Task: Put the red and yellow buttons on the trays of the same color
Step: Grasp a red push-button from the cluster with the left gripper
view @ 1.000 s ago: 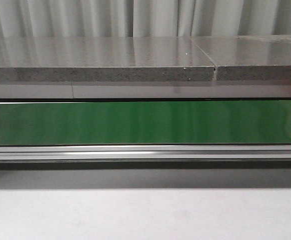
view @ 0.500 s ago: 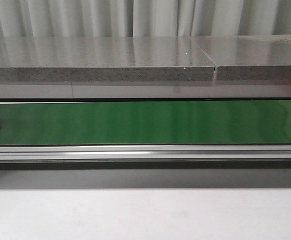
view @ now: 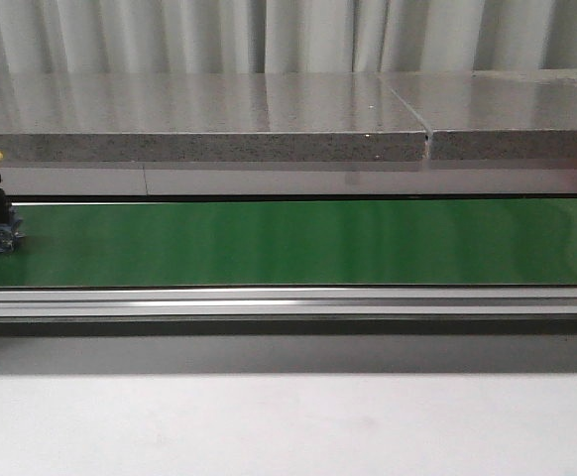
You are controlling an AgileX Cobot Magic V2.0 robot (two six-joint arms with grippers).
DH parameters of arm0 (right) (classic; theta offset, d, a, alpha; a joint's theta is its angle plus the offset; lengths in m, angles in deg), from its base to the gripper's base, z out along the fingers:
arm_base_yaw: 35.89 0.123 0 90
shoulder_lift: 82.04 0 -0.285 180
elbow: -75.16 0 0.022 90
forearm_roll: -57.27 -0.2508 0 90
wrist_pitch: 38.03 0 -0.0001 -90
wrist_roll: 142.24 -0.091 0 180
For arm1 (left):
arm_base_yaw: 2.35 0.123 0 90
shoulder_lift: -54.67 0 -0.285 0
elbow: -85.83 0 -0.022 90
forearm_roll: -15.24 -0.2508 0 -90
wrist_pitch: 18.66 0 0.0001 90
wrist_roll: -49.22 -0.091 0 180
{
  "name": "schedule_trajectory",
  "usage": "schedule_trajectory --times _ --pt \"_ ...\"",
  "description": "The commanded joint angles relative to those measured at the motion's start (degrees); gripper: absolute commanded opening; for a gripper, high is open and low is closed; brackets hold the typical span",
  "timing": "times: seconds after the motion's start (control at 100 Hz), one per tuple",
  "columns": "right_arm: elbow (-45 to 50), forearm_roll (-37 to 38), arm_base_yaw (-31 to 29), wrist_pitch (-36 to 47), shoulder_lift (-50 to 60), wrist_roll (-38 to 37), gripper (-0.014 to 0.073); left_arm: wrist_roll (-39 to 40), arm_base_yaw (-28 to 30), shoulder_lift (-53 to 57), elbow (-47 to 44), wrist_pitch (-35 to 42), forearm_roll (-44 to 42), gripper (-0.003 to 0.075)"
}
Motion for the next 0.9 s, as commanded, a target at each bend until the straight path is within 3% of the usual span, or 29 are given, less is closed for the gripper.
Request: schedule_trajectory --times 0.0,0.12,0.38,0.89 --pt "-1.38 -0.24 0.1 4.12 -0.58 0.41 -0.0066 0.22 0.02 3.18 1.62 1.46 0.51 0.0113" --pt "-1.38 -0.24 0.1 4.12 -0.58 0.41 -0.0066 0.12 0.02 5.4 1.62 1.3 0.85 0.007" --pt "-1.38 -0.24 0.1 4.12 -0.58 0.41 -0.0066 0.12 -1.71 14.51 1.62 0.55 0.83 0.0069" --pt "-1.38 -0.24 0.1 4.12 -0.58 0.41 -0.0066 -0.85 -14.27 24.5 0.11 -3.96 1.26 0.0069"
